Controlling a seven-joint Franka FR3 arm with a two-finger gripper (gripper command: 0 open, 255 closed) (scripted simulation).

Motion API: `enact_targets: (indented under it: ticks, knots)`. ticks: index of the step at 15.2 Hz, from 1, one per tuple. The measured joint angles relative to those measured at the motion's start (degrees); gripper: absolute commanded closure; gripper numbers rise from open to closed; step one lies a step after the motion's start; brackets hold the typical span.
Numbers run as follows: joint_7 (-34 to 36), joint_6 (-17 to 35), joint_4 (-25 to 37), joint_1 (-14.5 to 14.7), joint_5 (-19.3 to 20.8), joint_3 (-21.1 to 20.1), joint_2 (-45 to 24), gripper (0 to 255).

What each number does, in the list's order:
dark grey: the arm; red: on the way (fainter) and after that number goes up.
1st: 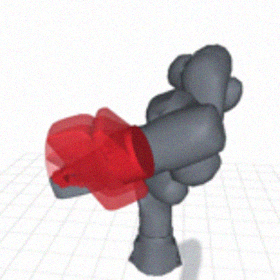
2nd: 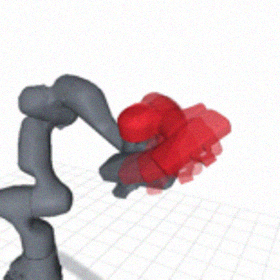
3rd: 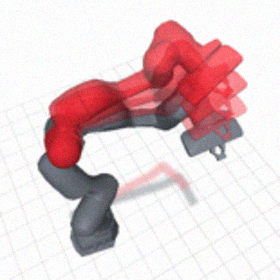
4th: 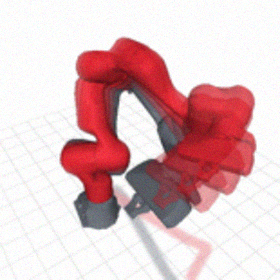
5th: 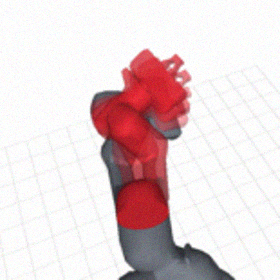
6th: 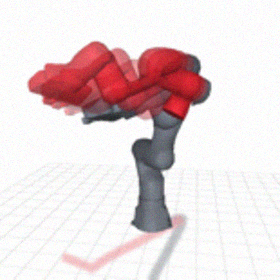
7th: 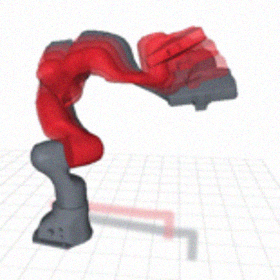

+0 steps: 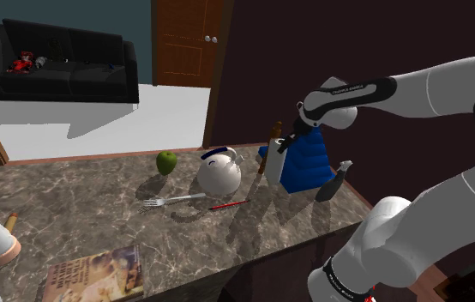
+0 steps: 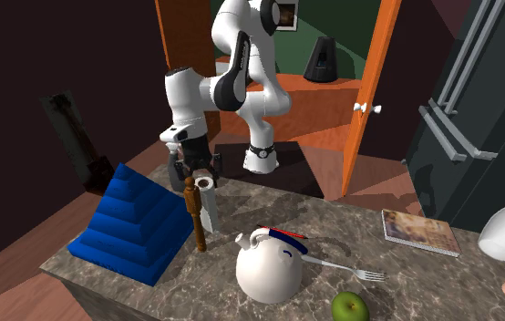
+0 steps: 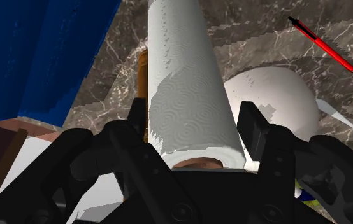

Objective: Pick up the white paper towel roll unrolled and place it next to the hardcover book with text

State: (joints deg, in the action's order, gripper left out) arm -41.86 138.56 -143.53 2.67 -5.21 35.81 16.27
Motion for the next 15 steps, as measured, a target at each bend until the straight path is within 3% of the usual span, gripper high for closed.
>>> enact_targets:
  ticks: [15]
  knots:
    - [5.4,-12.0,6.7,-2.1,4.2,-3.7,6.1,255]
